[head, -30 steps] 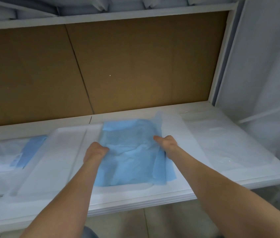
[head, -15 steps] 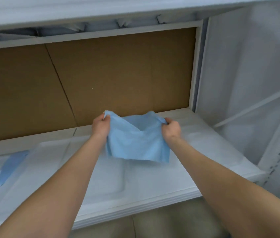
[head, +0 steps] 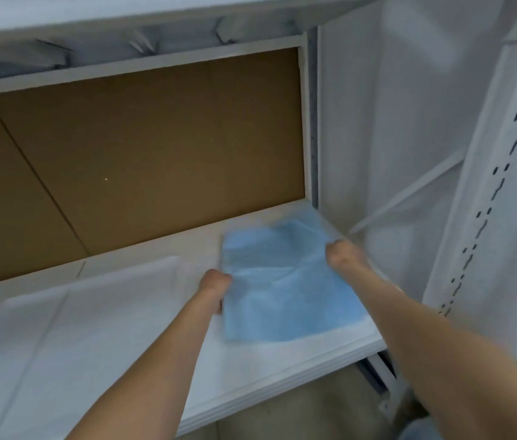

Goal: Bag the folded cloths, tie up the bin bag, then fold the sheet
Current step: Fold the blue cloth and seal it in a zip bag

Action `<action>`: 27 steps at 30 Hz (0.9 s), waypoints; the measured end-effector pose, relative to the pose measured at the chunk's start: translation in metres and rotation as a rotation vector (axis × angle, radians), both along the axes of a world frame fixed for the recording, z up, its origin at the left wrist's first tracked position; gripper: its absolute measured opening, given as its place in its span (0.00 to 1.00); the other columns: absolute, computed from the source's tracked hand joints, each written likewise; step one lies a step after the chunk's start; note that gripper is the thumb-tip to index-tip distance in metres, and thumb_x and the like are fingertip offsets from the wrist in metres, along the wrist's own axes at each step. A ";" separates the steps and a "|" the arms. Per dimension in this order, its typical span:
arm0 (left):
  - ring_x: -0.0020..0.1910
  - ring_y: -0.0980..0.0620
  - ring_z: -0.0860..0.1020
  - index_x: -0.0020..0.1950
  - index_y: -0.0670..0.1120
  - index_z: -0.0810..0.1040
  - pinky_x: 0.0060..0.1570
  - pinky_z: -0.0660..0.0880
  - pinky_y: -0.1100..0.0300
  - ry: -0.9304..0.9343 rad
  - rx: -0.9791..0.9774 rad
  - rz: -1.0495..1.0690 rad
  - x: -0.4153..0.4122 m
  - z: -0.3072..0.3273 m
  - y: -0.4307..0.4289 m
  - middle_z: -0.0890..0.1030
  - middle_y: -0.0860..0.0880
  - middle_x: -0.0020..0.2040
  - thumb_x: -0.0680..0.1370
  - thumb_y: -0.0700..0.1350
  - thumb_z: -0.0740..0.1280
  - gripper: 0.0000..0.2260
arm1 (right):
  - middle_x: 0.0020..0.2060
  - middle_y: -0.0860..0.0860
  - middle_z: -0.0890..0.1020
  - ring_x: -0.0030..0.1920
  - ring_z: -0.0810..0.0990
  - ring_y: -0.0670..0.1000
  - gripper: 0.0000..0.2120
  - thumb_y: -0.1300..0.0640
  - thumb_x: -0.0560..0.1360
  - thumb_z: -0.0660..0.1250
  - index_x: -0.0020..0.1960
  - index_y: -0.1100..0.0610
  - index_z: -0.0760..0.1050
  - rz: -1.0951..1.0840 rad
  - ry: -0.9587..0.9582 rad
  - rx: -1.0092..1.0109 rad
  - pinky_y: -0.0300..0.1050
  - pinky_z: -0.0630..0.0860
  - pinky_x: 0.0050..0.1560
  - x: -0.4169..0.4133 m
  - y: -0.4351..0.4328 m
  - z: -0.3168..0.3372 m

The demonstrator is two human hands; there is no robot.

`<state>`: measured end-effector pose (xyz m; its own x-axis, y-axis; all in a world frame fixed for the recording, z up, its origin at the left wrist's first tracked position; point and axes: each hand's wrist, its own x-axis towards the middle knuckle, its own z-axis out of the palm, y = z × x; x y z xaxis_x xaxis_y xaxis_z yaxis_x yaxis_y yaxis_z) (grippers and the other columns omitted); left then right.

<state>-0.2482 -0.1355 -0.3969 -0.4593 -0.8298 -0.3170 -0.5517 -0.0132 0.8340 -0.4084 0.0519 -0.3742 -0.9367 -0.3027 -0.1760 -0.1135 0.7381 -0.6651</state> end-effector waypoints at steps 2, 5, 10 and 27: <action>0.51 0.37 0.81 0.56 0.35 0.72 0.34 0.79 0.51 -0.175 -0.077 -0.092 0.006 -0.005 0.007 0.78 0.38 0.53 0.75 0.38 0.64 0.12 | 0.66 0.57 0.74 0.66 0.72 0.59 0.16 0.54 0.80 0.55 0.64 0.57 0.73 0.030 0.070 0.157 0.48 0.70 0.62 0.001 0.006 -0.016; 0.53 0.38 0.79 0.61 0.38 0.68 0.35 0.79 0.52 -0.350 -0.234 -0.194 0.005 -0.004 0.010 0.76 0.39 0.57 0.74 0.39 0.64 0.16 | 0.65 0.56 0.70 0.67 0.67 0.57 0.17 0.56 0.80 0.54 0.65 0.53 0.73 0.043 0.291 0.345 0.49 0.68 0.62 0.002 0.007 -0.024; 0.43 0.43 0.81 0.60 0.39 0.72 0.35 0.81 0.55 -0.525 -0.314 -0.252 0.012 0.000 0.009 0.79 0.41 0.53 0.73 0.39 0.62 0.16 | 0.62 0.57 0.74 0.63 0.72 0.59 0.15 0.54 0.80 0.56 0.62 0.53 0.76 0.059 0.402 0.252 0.48 0.72 0.58 -0.002 0.000 -0.015; 0.61 0.43 0.76 0.65 0.41 0.71 0.57 0.75 0.53 -0.680 -0.531 -0.149 0.019 -0.012 -0.002 0.75 0.42 0.64 0.78 0.37 0.57 0.16 | 0.63 0.59 0.75 0.63 0.74 0.61 0.16 0.61 0.77 0.57 0.64 0.59 0.69 -0.001 0.002 -0.004 0.49 0.72 0.59 0.007 -0.001 -0.017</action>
<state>-0.2295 -0.1373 -0.4089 -0.4267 -0.8918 -0.1503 -0.8967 0.3955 0.1989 -0.4013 0.0510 -0.3915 -0.9374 -0.3022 -0.1733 -0.1138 0.7358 -0.6676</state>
